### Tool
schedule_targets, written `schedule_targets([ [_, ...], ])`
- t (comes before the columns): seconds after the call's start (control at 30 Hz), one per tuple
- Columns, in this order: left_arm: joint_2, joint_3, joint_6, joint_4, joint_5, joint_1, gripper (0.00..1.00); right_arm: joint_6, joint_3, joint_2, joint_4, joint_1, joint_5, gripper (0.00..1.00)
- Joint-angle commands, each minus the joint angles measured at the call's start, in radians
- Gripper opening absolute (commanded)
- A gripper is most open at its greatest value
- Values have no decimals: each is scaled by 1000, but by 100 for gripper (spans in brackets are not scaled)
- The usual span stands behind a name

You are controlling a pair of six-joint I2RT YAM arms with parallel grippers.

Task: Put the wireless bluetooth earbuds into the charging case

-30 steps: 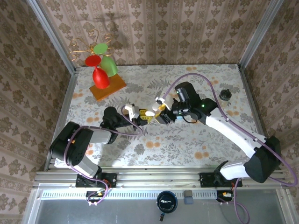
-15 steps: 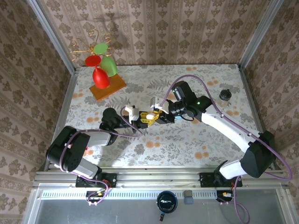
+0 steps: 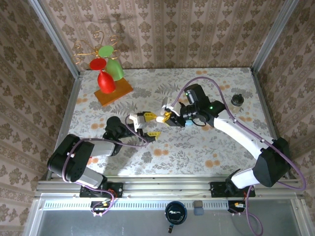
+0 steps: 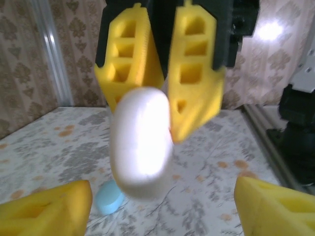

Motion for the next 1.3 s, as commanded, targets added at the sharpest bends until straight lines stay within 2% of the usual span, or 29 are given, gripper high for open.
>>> schedule_targets([
  [0.0, -9, -42, 119, 9, -100, 25, 87, 260, -30, -18, 118, -48, 103, 13],
  [0.07, -12, -49, 160, -36, -130, 32, 89, 393, -45, -16, 149, -78, 147, 13],
  [0.17, -34, -25, 235, -194, -148, 26, 94, 553, -92, -17, 194, -107, 179, 14],
  [0.27, -61, 2, 310, -347, -171, 13, 100, 665, -136, -12, 217, -114, 203, 14],
  [0.43, -100, 45, 388, -539, -198, 3, 100, 809, -163, 54, 193, -115, 218, 14],
  [0.67, -99, 52, 393, -549, -209, 0, 100, 961, -259, 169, 357, -110, 147, 14],
  [1.07, -103, 55, 397, -573, -207, -3, 100, 1042, -268, 337, 440, -62, 129, 18],
  [1.17, -105, 55, 405, -582, -206, -3, 100, 1045, -264, 361, 447, -62, 138, 20],
  [1.27, -106, 58, 410, -598, -212, -3, 100, 1037, -255, 368, 436, -62, 156, 29],
])
